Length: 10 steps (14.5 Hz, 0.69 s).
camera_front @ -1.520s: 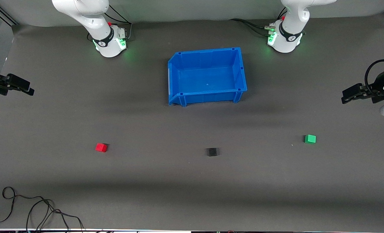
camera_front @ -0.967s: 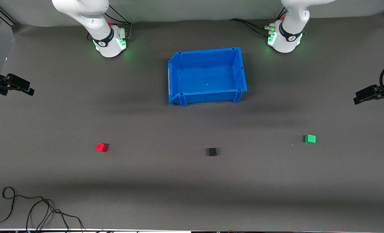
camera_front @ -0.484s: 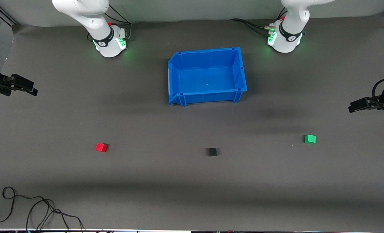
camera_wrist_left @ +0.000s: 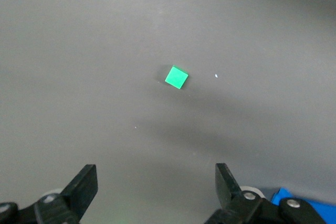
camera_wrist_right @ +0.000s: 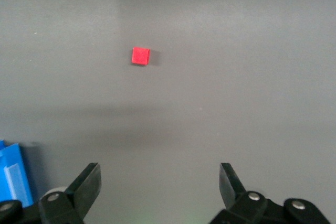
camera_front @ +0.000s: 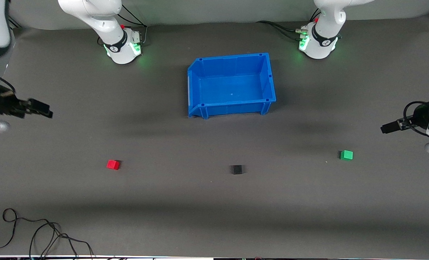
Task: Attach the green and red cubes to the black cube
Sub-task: 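Move the right gripper toward the red cube while the left gripper approaches the green cube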
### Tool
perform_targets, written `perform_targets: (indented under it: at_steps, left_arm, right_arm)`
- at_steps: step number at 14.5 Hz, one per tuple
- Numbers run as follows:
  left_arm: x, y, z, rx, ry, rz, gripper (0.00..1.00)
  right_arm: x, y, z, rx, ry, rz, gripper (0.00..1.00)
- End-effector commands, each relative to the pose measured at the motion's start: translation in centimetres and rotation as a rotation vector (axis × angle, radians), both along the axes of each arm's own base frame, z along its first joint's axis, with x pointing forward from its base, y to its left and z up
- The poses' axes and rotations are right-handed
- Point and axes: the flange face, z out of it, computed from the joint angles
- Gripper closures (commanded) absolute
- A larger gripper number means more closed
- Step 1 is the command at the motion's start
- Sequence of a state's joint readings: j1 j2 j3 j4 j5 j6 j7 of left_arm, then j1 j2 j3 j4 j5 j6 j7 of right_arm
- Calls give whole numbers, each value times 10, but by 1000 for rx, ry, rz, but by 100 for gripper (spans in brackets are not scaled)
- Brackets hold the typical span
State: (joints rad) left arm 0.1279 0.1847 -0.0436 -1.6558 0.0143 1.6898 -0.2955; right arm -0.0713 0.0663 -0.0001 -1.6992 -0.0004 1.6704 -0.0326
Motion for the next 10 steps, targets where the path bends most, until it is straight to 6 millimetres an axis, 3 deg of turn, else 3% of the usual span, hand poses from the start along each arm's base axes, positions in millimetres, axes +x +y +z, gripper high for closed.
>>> perform_targets:
  at_steps: [1,5,7,10]
  left_arm:
    - [5,2,-24,54,23,198,0]
    - [9,2,-56,86,60,411,0]
    - [6,3,-81,114,87,543,0]
    - [5,9,-122,139,58,778,0]
  right_arm:
    - [22,-2,-43,-6,19,6,0]
    - [50,2,-87,55,47,-63,0]
    - [64,-8,-110,155,76,-255,1]
    - [68,1,-118,173,122,-533,2]
